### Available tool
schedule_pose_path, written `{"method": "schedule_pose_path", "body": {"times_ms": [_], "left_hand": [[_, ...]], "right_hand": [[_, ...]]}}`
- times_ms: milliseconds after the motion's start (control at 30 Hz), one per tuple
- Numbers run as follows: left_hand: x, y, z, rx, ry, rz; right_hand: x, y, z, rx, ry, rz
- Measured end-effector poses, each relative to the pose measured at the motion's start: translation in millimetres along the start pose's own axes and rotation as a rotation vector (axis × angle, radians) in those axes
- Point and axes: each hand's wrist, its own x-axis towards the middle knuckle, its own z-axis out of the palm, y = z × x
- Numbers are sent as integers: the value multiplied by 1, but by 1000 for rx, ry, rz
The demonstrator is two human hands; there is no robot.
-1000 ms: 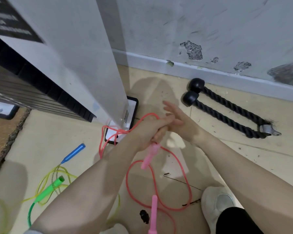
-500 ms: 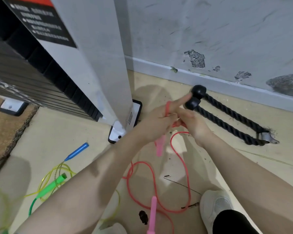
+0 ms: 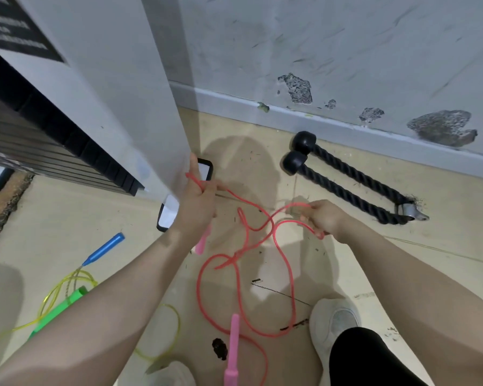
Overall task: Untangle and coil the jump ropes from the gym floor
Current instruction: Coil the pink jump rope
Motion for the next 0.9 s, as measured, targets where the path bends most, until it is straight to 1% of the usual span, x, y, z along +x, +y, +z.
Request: {"method": "schedule_pose_path", "body": {"times_ms": [67,100,133,167,233,300,333,367,400,433,467,500,533,567,600,633,667,700,733,800,833,867,900], "left_hand": [[1,-2,1,-13,31,-2],[3,-4,0,-33,47,-18],[6,-8,0,-22,60,-26],[7,-10,0,12,67,-31],[8,-17,2,108,68,-15],[9,-23,5,244,60,-61],[9,-26,8,340,49,-98],[9,-27,10,376,29,-131],[8,-28,13,369,15,-119],[7,-27,13,325,-13,-93],[6,-23,13,287,-54,-61],[3,-17,12,240,-128,-52],[2,-11,11,188,-217,-59],[0,-3,11,128,-317,-72],[-3,4,11,90,-408,-80],[-4,11,12,69,-494,-80],[-6,17,13,61,-555,-76],[-7,21,14,46,-597,-76],[-7,24,14,23,-628,-68],[-8,29,14,-65,-682,-37],[-8,31,12,-130,-715,-21],[-6,33,9,-211,-750,-17],[-4,35,7,-309,-783,-27]], "right_hand": [[1,-3,-10,606,79,60],[2,-8,-17,894,119,57],[2,-13,-23,1137,160,29],[3,-18,-30,1329,202,-14],[3,-29,-40,1573,298,-108],[6,-31,-49,1687,396,-164],[8,-29,-52,1674,429,-164],[13,-25,-54,1570,455,-133],[18,-19,-54,1317,484,-55],[21,-13,-52,939,521,61],[26,-4,-46,530,522,175],[31,5,-37,184,529,266],[31,7,-27,-48,519,302],[27,4,-15,-207,541,227],[23,-4,-6,-315,590,33],[17,-18,0,-377,612,-230],[12,-32,5,-407,573,-482],[8,-47,9,-355,452,-679],[-2,-63,14,-264,231,-745],[-17,-83,22,-58,-247,-651],[-20,-89,25,15,-399,-587],[-20,-91,29,80,-472,-554],[-18,-90,32,109,-477,-526]]}}
